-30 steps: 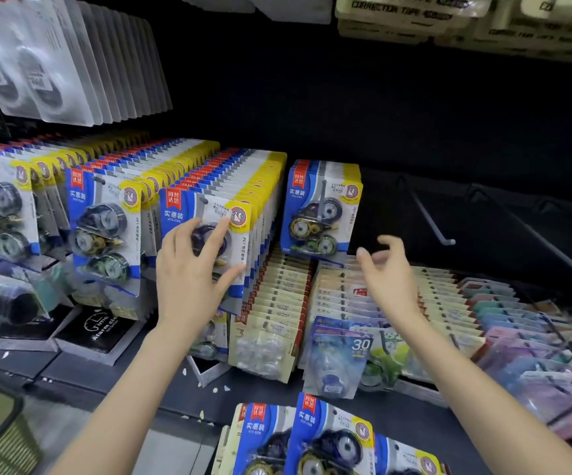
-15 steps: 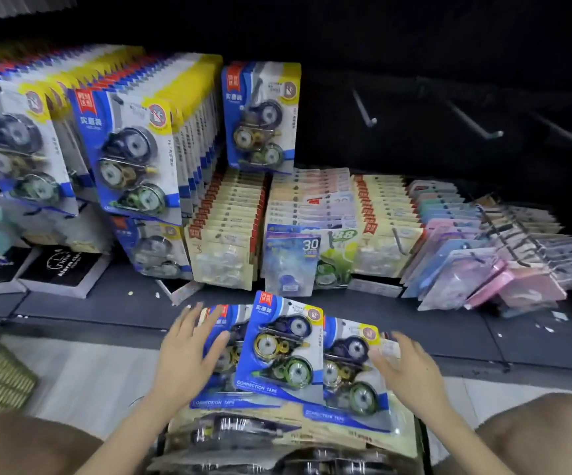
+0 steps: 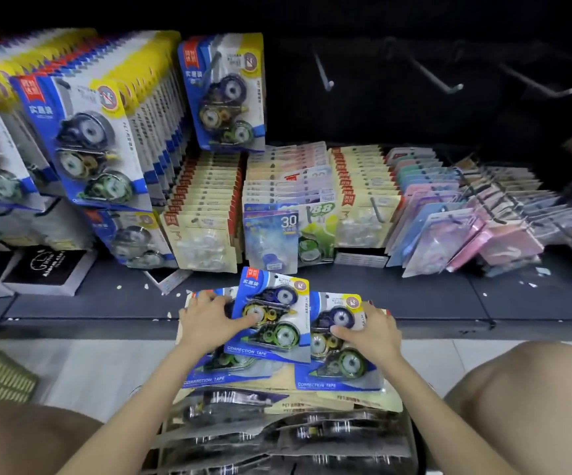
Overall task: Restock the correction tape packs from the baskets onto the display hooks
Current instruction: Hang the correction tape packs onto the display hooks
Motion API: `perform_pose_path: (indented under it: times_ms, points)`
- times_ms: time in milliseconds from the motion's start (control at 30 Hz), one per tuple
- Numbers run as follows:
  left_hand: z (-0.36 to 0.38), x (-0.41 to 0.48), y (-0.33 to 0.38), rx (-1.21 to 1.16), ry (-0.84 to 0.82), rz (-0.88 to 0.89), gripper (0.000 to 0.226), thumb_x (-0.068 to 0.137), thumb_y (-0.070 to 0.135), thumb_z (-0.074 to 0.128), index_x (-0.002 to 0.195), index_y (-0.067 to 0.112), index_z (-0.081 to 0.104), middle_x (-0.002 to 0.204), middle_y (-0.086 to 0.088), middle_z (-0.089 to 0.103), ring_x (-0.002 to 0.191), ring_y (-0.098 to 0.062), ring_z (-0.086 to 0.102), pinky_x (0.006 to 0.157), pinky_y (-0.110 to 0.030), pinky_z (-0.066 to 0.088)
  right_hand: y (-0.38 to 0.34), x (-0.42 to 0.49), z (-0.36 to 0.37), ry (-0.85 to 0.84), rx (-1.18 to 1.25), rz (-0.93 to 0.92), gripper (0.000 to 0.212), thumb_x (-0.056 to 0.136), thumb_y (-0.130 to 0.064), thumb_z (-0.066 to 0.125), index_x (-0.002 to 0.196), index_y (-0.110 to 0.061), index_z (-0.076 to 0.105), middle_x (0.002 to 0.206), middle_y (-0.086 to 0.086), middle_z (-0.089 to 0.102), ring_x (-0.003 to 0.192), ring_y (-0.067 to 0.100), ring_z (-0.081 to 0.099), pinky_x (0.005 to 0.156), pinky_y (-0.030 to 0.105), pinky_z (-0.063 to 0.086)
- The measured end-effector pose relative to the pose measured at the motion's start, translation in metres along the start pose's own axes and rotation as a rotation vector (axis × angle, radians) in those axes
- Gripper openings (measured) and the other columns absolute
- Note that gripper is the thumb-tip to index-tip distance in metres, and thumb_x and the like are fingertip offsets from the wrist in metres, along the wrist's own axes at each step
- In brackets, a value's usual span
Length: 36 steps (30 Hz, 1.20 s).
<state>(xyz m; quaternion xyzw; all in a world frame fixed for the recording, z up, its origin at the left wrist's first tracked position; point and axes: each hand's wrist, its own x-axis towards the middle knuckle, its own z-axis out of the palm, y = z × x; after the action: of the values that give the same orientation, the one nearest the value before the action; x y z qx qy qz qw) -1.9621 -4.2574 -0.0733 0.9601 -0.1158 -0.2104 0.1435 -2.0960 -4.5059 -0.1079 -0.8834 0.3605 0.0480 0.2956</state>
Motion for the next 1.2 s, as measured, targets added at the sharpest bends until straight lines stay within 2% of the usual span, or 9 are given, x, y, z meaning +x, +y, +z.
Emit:
perform_pose_path:
  times_ms: [100,233,367,467,667,867,1000,1100,1200]
  points:
    - [-0.002,0.007,0.009,-0.127,-0.056,-0.056,0.068,0.039,0.086,0.047,0.076,0.031,0.059,0.108,-0.005,0.056,0.115,-0.03,0.053,0.1,-0.042,0.039,-0.003,-0.004,0.003,0.036,0.221,-0.016,0.073,0.07,-0.042,0.085,0.132,-0.025,0.051,0.127,0.0,0.06,0.124,0.025,0.049,0.096,0.039,0.042]
    - [0.005,0.012,0.026,-0.137,-0.05,-0.086,0.08,0.063,0.077,0.07,0.12,0.022,0.057,0.134,-0.009,0.047,0.133,-0.03,0.039,0.109,-0.045,0.031,-0.001,-0.006,0.008,0.086,0.308,-0.025,0.071,0.068,-0.034,0.087,0.129,-0.024,0.053,0.124,-0.001,0.061,0.12,0.024,0.05,0.095,0.039,0.041]
    - [0.003,0.006,0.036,-0.375,0.085,-0.083,0.076,0.044,0.067,0.075,0.097,0.015,0.06,0.105,-0.005,0.063,0.106,-0.028,0.057,0.09,-0.042,0.044,-0.002,-0.01,0.011,0.185,0.368,-0.058,0.072,0.066,-0.031,0.089,0.128,-0.024,0.053,0.123,-0.003,0.06,0.118,0.022,0.048,0.094,0.035,0.039]
    - [-0.006,-0.004,0.035,-0.561,0.191,-0.023,0.068,0.053,0.039,0.093,0.099,0.009,0.052,0.101,-0.007,0.061,0.096,-0.028,0.058,0.077,-0.039,0.045,-0.004,-0.016,0.005,0.233,0.573,-0.062,0.07,0.068,-0.015,0.088,0.124,-0.03,0.049,0.124,-0.002,0.055,0.117,0.021,0.051,0.096,0.04,0.044]
    - [-0.03,-0.007,0.014,-0.973,0.175,0.023,0.057,0.073,0.006,0.084,0.116,0.017,0.049,0.111,-0.002,0.064,0.1,-0.023,0.063,0.082,-0.034,0.051,-0.011,-0.025,-0.037,0.335,0.79,-0.035,0.062,0.074,-0.003,0.081,0.123,-0.028,0.051,0.109,-0.019,0.058,0.109,0.024,0.059,0.093,0.044,0.05]
    - [-0.044,-0.017,0.02,-1.26,0.091,0.058,0.04,0.083,-0.004,0.071,0.112,0.019,0.057,0.1,0.002,0.07,0.089,-0.017,0.07,0.077,-0.025,0.055,-0.063,-0.022,-0.061,0.105,1.31,-0.122,0.061,0.074,0.018,0.071,0.123,-0.014,0.053,0.129,0.018,0.059,0.106,0.027,0.064,0.083,0.038,0.057]
    - [-0.05,-0.03,0.032,-1.376,0.052,0.079,0.031,0.082,0.015,0.072,0.11,0.012,0.06,0.096,-0.008,0.071,0.088,-0.029,0.068,0.087,-0.049,0.054,-0.116,-0.029,-0.039,-0.008,1.221,-0.254,0.061,0.077,0.011,0.074,0.116,-0.029,0.051,0.123,0.006,0.061,0.109,0.022,0.063,0.09,0.039,0.056]
    - [-0.055,-0.035,0.024,-1.335,0.104,0.122,0.031,0.079,0.012,0.076,0.106,0.019,0.062,0.092,0.003,0.076,0.081,-0.013,0.072,0.07,-0.03,0.057,-0.143,-0.028,-0.015,0.009,0.966,-0.379,0.065,0.077,-0.02,0.082,0.122,-0.04,0.041,0.127,-0.008,0.059,0.117,0.012,0.058,0.098,0.031,0.048]
    - [-0.063,-0.038,-0.003,-1.336,0.21,0.072,0.036,0.078,0.007,0.078,0.108,0.016,0.06,0.087,0.004,0.076,0.073,-0.009,0.072,0.06,-0.021,0.055,-0.147,-0.026,0.002,-0.035,0.772,-0.373,0.081,0.074,-0.039,0.084,0.136,-0.044,0.031,0.114,-0.006,0.064,0.102,0.01,0.062,0.089,0.029,0.05]
